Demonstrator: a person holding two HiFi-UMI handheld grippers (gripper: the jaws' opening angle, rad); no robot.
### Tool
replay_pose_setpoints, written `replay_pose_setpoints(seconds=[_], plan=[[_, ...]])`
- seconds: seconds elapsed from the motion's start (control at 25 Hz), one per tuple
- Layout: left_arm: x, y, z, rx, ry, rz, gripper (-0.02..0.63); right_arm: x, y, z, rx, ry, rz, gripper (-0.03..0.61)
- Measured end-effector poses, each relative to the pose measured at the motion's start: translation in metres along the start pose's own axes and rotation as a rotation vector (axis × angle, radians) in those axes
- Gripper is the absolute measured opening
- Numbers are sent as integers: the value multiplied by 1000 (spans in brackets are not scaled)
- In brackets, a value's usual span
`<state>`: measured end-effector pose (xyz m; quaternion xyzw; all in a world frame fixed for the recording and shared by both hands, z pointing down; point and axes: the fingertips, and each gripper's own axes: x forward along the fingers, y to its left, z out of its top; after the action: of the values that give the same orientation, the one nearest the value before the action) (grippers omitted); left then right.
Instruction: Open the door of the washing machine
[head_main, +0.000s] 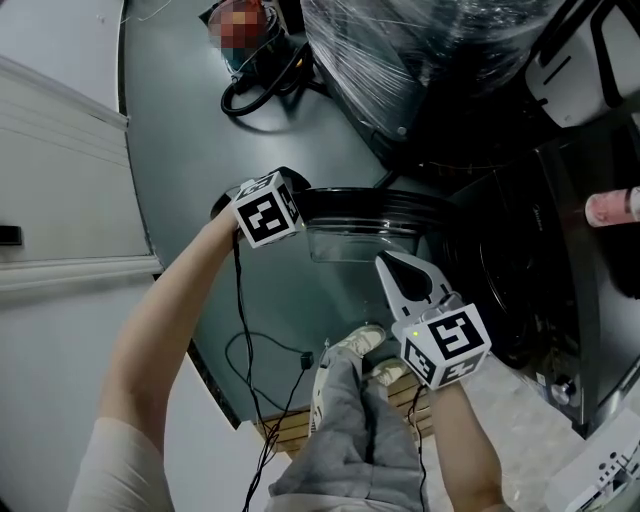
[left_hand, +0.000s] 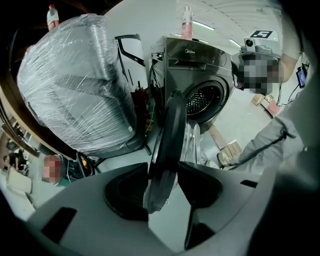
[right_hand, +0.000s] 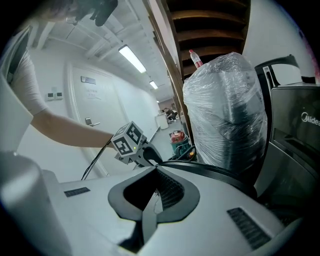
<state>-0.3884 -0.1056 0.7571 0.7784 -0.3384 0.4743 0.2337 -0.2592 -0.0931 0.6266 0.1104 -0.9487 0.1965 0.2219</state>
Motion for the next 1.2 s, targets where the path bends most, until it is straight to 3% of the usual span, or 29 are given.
replay_pose_setpoints(seconds=[0.4, 0.64, 0.8, 1.2], plan=[[-18, -6, -10, -31, 87, 91, 219, -24, 9, 25, 13, -33, 26, 23], [-48, -24, 14, 0, 91, 89, 218, -52, 7, 46, 26, -54, 14, 23], [-73, -37, 45, 10, 56, 101, 216, -78, 6, 67, 16, -67, 1, 23], [-141, -63, 132, -117, -160, 114, 186, -144, 6, 122, 3, -147, -94, 23]])
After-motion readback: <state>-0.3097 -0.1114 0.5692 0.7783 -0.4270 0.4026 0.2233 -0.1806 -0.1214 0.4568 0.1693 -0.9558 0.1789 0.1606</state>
